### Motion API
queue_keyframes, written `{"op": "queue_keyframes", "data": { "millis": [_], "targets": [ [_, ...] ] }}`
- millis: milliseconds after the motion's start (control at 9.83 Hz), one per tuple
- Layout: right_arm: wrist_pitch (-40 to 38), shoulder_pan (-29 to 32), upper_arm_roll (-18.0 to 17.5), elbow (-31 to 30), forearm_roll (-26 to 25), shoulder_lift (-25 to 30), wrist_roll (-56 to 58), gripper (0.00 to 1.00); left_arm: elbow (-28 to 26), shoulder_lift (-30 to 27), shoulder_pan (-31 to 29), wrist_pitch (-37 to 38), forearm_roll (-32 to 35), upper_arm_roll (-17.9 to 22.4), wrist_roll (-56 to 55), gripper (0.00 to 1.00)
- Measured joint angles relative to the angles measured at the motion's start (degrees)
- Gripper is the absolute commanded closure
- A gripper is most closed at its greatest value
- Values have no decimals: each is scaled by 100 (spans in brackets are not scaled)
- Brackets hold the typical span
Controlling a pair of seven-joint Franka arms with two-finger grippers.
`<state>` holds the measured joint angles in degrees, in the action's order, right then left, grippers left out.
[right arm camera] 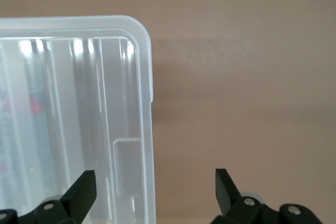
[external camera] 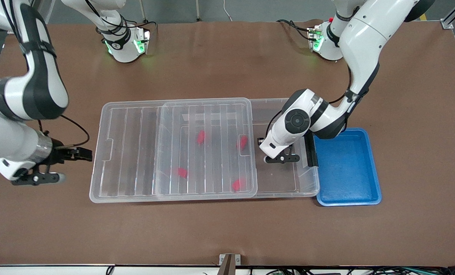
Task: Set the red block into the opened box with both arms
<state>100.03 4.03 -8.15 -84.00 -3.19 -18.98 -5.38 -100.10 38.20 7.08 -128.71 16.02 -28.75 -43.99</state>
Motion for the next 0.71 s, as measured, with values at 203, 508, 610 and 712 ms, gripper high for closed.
{"op": "queue_keyframes", "data": {
  "millis": [203, 508, 610, 712],
  "targets": [
    [-337, 4, 273, 18, 37, 684, -294, 0, -22, 199, 4, -127, 541, 0, -258, 96],
    [-1129, 16, 900, 17, 423, 1386, -256, 0, -23, 379, 3, -278, 747, 1, -356, 24],
    [-1352, 21, 1109, 16, 467, 1564, -92, 0, -15, 379, 0, -285, 748, 2, -356, 0],
    [-1490, 26, 1295, 15, 480, 1695, 243, 0, 5, 377, -15, -287, 749, 3, -356, 0]
  ]
}}
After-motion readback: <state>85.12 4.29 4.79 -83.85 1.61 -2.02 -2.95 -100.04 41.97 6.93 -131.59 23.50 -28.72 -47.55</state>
